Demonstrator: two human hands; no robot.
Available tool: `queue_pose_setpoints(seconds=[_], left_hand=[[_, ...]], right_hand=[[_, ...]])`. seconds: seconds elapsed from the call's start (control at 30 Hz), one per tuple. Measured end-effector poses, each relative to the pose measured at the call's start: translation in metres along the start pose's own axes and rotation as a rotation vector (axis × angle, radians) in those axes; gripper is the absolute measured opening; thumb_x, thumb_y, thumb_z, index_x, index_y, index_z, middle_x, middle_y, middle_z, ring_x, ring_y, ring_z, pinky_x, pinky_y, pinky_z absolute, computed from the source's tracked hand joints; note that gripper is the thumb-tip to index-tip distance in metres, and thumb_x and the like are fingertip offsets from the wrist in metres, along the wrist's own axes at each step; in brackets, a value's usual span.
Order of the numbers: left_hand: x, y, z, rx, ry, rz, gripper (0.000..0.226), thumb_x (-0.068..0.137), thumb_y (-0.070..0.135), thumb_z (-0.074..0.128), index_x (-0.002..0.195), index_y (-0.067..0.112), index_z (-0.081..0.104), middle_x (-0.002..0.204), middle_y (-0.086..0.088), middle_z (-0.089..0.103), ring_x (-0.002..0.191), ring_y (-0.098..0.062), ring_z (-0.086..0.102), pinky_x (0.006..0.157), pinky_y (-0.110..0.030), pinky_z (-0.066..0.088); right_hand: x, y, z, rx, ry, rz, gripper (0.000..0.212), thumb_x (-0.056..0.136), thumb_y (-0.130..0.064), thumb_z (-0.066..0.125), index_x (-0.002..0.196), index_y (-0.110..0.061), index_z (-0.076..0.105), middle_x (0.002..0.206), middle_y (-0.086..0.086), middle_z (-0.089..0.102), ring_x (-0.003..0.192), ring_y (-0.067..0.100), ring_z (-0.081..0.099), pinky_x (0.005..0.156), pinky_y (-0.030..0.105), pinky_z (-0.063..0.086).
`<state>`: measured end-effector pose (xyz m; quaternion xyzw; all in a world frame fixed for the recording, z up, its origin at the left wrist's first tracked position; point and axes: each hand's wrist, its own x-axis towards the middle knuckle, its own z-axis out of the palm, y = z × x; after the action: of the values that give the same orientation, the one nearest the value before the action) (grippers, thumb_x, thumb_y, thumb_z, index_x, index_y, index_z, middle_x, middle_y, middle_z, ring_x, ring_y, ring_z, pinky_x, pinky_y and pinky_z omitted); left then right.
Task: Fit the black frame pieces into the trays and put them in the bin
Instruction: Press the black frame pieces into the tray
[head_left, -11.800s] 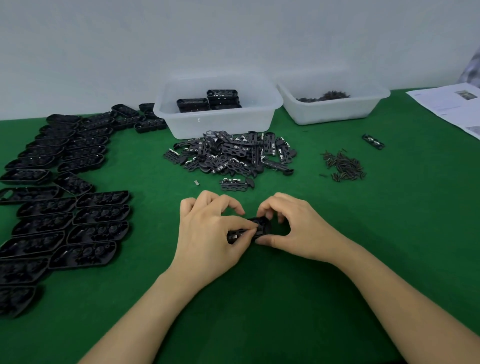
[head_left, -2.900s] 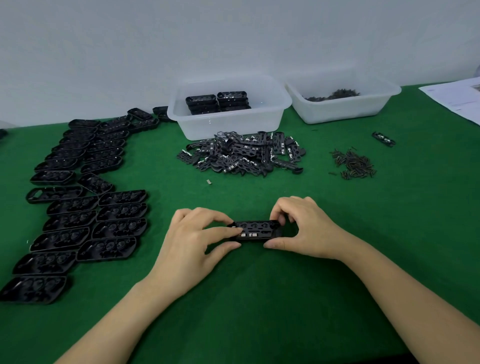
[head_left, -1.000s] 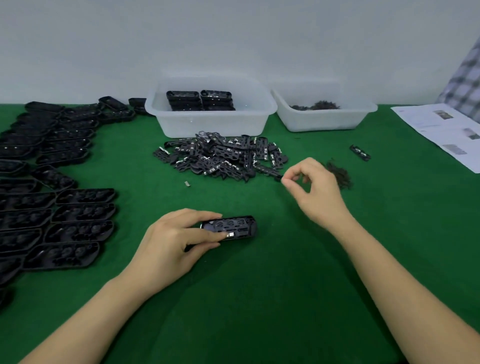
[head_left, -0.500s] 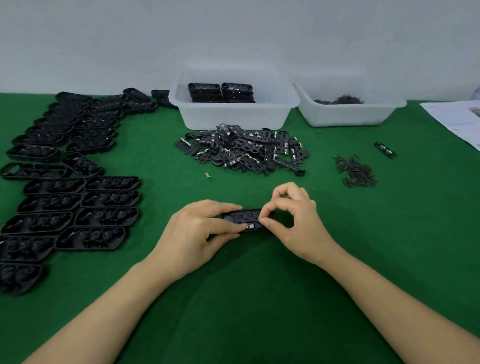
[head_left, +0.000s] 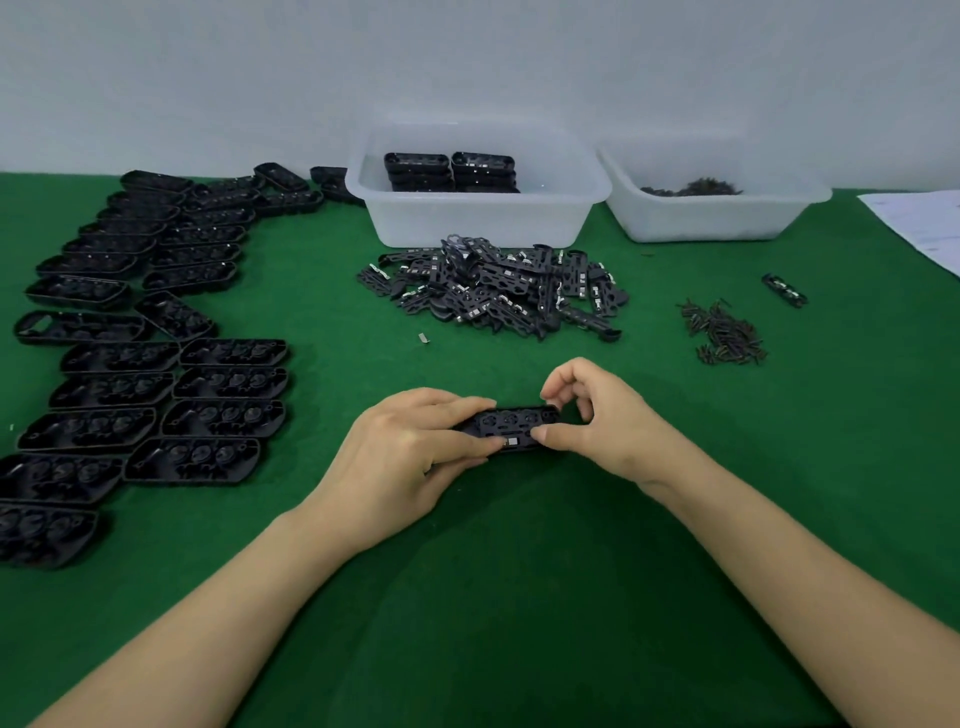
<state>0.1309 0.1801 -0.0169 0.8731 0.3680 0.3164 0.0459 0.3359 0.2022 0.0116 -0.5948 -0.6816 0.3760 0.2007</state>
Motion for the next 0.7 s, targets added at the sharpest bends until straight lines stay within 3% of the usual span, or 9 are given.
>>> queue_pose_setpoints(seconds=[0.13,0.37,0.53,0.6,0.7], left_hand=[[0.0,-0.001,0.0,-0.015,0.01,-0.004,0.017,0.077,0.017,0.071,0.093,0.018,0.076,0.107,-0.002,0.07,0.088,-0.021,0.065,0.079,-0.027,0.051],[0.001,-0.002,0.001,-0.114,0.006,-0.073,0.021,0.073,0.01,0.077,0.092,0.018,0.076,0.107,-0.001,0.07,0.092,-0.019,0.064,0.085,-0.03,0.049],[0.001,-0.003,0.0,-0.121,-0.001,-0.085,0.02,0.074,0.011,0.076,0.092,0.019,0.076,0.108,0.002,0.069,0.093,-0.016,0.063,0.086,-0.028,0.048],[0.001,-0.003,0.001,-0.117,0.001,-0.085,0.02,0.074,0.012,0.075,0.092,0.019,0.076,0.108,0.002,0.069,0.093,-0.015,0.063,0.087,-0.027,0.047],[0.001,-0.003,0.001,-0.112,0.001,-0.079,0.019,0.075,0.013,0.074,0.093,0.019,0.076,0.109,0.002,0.068,0.094,-0.015,0.063,0.087,-0.026,0.047]], right_hand=[[0.006,-0.002,-0.004,0.002,-0.055,0.035,0.029,0.073,-0.019,0.074,0.083,-0.031,0.05,0.09,-0.008,0.054,0.101,0.022,0.051,0.104,0.042,0.031],[0.004,0.003,-0.006,-0.012,-0.06,-0.008,0.026,0.075,-0.019,0.073,0.086,-0.032,0.052,0.091,-0.011,0.056,0.099,0.016,0.053,0.104,0.041,0.029],[-0.002,0.01,-0.008,0.021,-0.124,-0.045,0.02,0.078,-0.032,0.067,0.091,-0.036,0.052,0.09,-0.016,0.052,0.085,0.013,0.039,0.082,0.031,0.031],[-0.002,0.01,-0.005,0.01,-0.076,-0.047,0.021,0.075,-0.043,0.067,0.089,-0.037,0.051,0.088,-0.017,0.052,0.085,0.012,0.039,0.08,0.03,0.031],[0.001,0.006,0.004,-0.065,0.024,-0.051,0.019,0.076,-0.039,0.068,0.079,-0.036,0.049,0.083,-0.018,0.051,0.085,0.01,0.042,0.081,0.031,0.029]])
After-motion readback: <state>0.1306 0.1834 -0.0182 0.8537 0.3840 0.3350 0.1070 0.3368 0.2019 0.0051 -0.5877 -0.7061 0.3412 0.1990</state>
